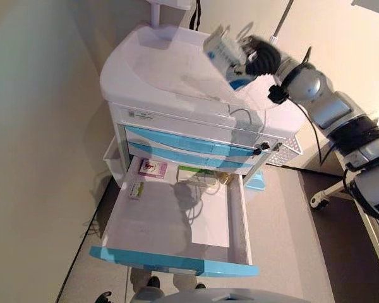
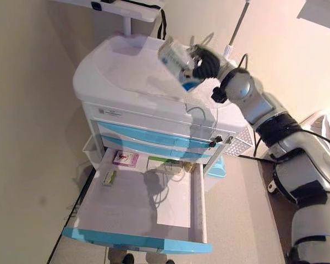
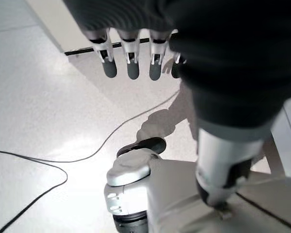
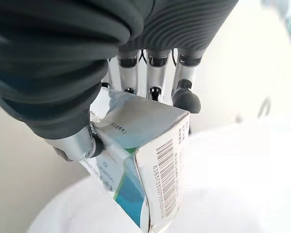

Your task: Open the drawer and pick up the medicine

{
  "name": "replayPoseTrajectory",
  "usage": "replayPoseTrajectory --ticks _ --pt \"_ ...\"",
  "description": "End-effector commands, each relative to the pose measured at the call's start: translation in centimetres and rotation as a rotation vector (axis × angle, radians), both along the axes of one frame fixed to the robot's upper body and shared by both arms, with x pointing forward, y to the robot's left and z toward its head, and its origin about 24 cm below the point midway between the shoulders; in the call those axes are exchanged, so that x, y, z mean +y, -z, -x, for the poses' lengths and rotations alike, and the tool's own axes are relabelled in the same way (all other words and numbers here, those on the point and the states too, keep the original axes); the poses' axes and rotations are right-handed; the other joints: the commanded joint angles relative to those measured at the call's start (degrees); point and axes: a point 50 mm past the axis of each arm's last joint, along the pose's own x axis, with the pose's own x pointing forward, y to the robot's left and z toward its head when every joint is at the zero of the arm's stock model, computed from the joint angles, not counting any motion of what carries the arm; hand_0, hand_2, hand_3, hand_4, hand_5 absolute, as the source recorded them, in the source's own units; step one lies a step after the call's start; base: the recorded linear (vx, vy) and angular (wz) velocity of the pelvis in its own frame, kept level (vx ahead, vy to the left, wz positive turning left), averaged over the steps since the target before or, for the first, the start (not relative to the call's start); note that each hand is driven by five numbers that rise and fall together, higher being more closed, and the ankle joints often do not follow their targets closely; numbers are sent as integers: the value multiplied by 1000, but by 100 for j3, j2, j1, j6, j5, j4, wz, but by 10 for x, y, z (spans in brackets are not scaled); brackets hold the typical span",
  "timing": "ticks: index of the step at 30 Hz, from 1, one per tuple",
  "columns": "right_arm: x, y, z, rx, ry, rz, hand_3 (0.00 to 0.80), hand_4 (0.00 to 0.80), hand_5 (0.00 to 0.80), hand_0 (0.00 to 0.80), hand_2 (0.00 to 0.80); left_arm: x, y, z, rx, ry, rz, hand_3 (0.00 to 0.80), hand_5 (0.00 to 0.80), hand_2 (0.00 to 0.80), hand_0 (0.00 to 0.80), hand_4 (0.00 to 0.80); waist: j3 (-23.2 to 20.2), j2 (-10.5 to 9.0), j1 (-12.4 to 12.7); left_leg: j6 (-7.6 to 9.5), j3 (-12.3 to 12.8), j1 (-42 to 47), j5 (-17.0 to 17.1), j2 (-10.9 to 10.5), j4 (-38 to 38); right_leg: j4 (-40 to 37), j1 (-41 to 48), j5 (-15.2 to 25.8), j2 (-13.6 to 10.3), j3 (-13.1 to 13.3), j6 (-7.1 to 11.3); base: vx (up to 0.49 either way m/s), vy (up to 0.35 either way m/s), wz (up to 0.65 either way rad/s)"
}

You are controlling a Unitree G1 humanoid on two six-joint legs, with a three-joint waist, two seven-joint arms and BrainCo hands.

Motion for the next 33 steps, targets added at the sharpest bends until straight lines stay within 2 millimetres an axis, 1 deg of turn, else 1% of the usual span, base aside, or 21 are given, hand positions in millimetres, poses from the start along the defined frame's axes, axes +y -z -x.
replayPoseTrajectory --ticks 1,2,3,5,6,8,10,11,12,16,19,24,30,31,32,33 --pt "-8 -44 -5 -126 121 -15 800 800 800 800 800 -7 3 4 39 17 26 0 0 0 0 0 -15 -153 92 9 -96 -153 -15 -78 -71 428 -234 137 8 7 256 26 -21 6" --pt "-19 -43 -12 -111 212 -11 800 800 800 800 800 -5 3 3 42 21 20 0 0 0 0 0 -11 -188 124 10 -130 -174 -9 -83 -68 426 -238 134 12 -6 254 22 -14 6" --pt "-19 -43 -12 -111 212 -11 800 800 800 800 800 -5 3 3 41 20 20 0 0 0 0 0 -11 -188 120 10 -131 -175 -9 -84 -68 426 -239 133 11 -7 254 24 -13 9" --pt "-31 -40 -18 -84 330 54 800 800 800 800 800 -2 1 -4 26 34 11 0 0 0 0 0 2 -244 203 11 -197 -225 3 -98 -63 410 -246 138 9 -53 260 20 -20 14" --pt "-31 -40 -18 -85 330 55 800 800 800 800 800 -2 1 -4 25 33 11 0 0 0 0 0 2 -243 199 11 -199 -227 3 -99 -63 410 -246 137 9 -55 260 12 -17 16" --pt "-43 -34 -21 -58 407 88 800 800 800 800 800 0 0 -8 18 43 2 0 0 0 0 0 12 -263 265 12 -266 -278 17 -117 -58 391 -256 136 6 -108 266 20 -11 17" --pt "-54 -28 -22 -33 490 181 800 800 800 800 800 1 -1 -14 6 62 -1 0 0 0 0 0 42 -289 360 16 -358 -342 31 -132 -50 362 -261 143 -8 -192 277 31 -17 12" --pt "-54 -28 -22 -33 490 181 800 800 800 800 800 1 -1 -14 6 62 -1 0 0 0 0 0 41 -290 358 16 -360 -343 32 -133 -50 361 -261 143 -8 -193 277 19 -15 21" --pt "-60 -25 -21 -25 525 192 800 800 800 800 800 1 -1 -16 -1 71 0 0 0 0 0 0 61 -291 400 18 -402 -370 36 -139 -45 350 -266 146 -14 -219 280 9 -13 27" --pt "-71 -17 -21 -6 570 213 800 800 800 800 800 1 -2 -24 -18 92 -4 0 0 0 0 0 125 -292 523 19 -529 -489 79 -176 -34 314 -297 153 -17 -330 292 14 -16 22" --pt "-83 -10 -19 15 612 227 800 800 800 800 800 0 -3 -30 -32 105 -6 0 0 0 0 0 182 -280 592 16 -646 -585 122 -198 -37 299 -328 149 -26 -436 294 -1 -17 15" --pt "-105 8 -14 66 678 234 800 800 800 800 800 -3 -3 -35 -40 128 -1 0 0 0 0 0 260 -253 682 12 -822 -705 164 -249 -33 279 -356 140 -55 -612 298 0 -16 28" --pt "-113 22 -12 107 696 235 800 800 800 800 800 -9 -2 -37 -36 149 12 0 0 0 0 0 299 -180 715 8 -895 -723 166 -275 -29 270 -349 126 -68 -694 288 11 -6 13" --pt "-113 24 -12 116 695 233 797 797 797 797 797 -9 -2 -38 -37 145 13 0 0 0 0 0 299 -169 714 7 -903 -719 164 -276 -32 273 -347 121 -71 -703 285 0 0 0" --pt "-113 26 -12 124 695 229 772 772 772 772 772 -9 -2 -38 -40 142 14 0 0 0 0 0 296 -158 710 6 -906 -716 163 -275 -30 272 -335 113 -73 -714 280 0 0 0" --pt "-113 27 -12 125 693 232 772 772 772 772 772 -10 -2 -39 -42 141 16 0 0 0 0 0 297 -151 709 8 -911 -713 159 -278 -28 275 -335 113 -76 -718 279 0 0 0"
